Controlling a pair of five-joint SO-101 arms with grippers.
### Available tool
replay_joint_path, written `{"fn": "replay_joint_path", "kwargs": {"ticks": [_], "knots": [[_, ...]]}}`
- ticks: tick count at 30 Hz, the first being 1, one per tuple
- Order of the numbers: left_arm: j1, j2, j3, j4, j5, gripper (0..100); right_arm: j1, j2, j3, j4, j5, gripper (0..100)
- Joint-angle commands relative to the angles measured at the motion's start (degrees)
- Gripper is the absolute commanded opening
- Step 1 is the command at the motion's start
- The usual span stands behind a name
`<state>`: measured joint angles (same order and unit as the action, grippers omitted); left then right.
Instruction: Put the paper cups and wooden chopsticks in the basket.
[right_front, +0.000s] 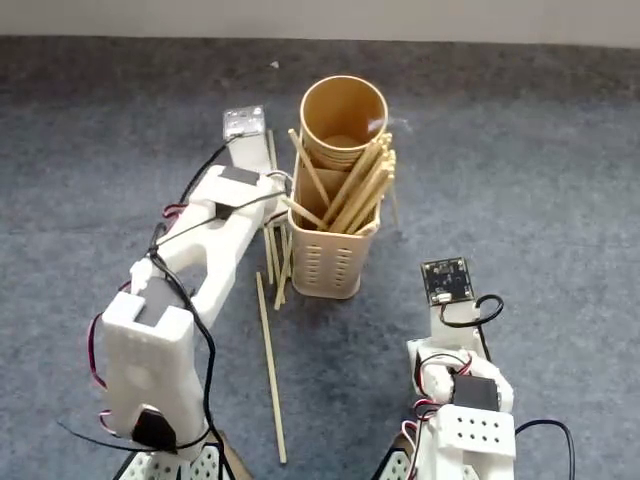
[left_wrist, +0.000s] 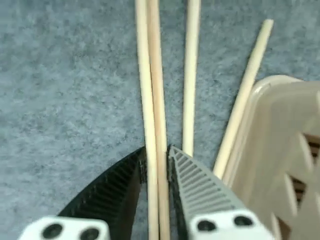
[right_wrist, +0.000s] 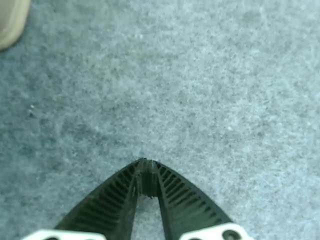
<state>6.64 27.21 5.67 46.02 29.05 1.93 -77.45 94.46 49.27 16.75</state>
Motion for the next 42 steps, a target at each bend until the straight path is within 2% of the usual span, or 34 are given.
{"fn": "replay_joint_path", "kwargs": {"ticks": [1,9,15,18,24,28,31,34,37,39,42], "knots": [[-0.1,0.6,-2.2,0.3,-3.7,0,-0.5,-0.6,0.0,-0.8,0.6,0.5],[-3.4,-1.3,-18.2,13.9,-4.8,0,-0.5,-0.6,0.0,-0.8,0.6,0.5],[-2.9,-10.6,-33.5,22.4,-10.5,0,-0.6,-0.6,0.0,-0.8,0.6,0.5],[-0.7,-17.6,-38.6,24.9,-15.8,0,-0.6,-0.6,0.0,-0.8,0.6,0.5],[6.8,-37.1,-37.6,24.2,-19.9,0,-0.6,-0.6,0.0,-0.8,0.6,0.5],[12.7,-52.0,-28.3,24.2,-23.4,0,-0.6,-0.6,0.0,-0.8,0.6,0.5],[14.5,-63.5,-13.1,18.4,-24.5,0,-0.6,-0.6,0.0,-0.8,0.6,0.5],[14.8,-74.9,7.3,1.8,-25.7,0,-0.6,-0.6,0.0,-0.8,0.6,0.5],[17.4,-80.6,20.4,-14.6,-25.4,0,-0.6,-0.6,0.0,-0.8,0.6,0.5],[19.6,-80.7,22.4,-18.2,-25.3,0,-0.6,-0.6,0.0,-0.8,0.6,0.5],[21.6,-80.5,22.7,-19.1,-25.3,0,-0.6,-0.6,0.0,-0.8,0.6,0.5]]}}
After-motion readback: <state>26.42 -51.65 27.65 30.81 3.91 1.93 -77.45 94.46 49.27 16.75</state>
